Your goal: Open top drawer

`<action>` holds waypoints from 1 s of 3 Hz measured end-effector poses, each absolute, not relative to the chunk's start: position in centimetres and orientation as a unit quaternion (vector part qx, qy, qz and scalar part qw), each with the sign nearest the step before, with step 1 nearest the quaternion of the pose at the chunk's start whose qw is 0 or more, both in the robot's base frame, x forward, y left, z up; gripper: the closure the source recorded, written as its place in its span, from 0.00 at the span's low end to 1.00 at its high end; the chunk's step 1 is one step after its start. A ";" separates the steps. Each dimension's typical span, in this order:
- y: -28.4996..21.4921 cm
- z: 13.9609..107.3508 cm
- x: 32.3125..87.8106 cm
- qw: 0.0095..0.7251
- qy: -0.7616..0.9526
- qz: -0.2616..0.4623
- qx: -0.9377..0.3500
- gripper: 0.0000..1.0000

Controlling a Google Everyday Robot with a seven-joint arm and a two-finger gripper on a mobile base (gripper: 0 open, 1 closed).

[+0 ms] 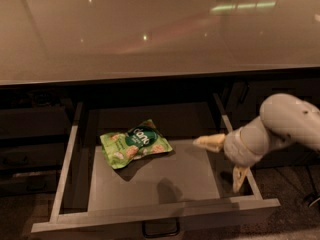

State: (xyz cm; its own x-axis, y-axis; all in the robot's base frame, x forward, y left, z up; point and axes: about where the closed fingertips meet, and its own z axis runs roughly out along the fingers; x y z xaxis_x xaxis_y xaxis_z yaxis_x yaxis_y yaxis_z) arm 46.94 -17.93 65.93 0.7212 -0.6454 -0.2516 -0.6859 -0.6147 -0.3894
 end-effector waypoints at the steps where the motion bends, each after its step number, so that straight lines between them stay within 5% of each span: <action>1: -15.8 64.9 41.5 0.251 0.317 0.057 -0.913 0.00; 2: -15.8 64.9 41.6 0.251 0.317 0.057 -0.913 0.00; 3: -18.9 62.0 35.0 0.250 0.329 0.072 -0.908 0.00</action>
Offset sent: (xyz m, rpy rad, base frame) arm -0.2584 -0.0348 -0.0768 0.1359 -0.0373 0.2020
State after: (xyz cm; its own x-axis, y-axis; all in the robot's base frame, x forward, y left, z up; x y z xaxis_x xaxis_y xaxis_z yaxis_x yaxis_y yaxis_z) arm 35.01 -18.89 61.98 0.7735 -0.5612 -0.2944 -0.6328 -0.6586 -0.4071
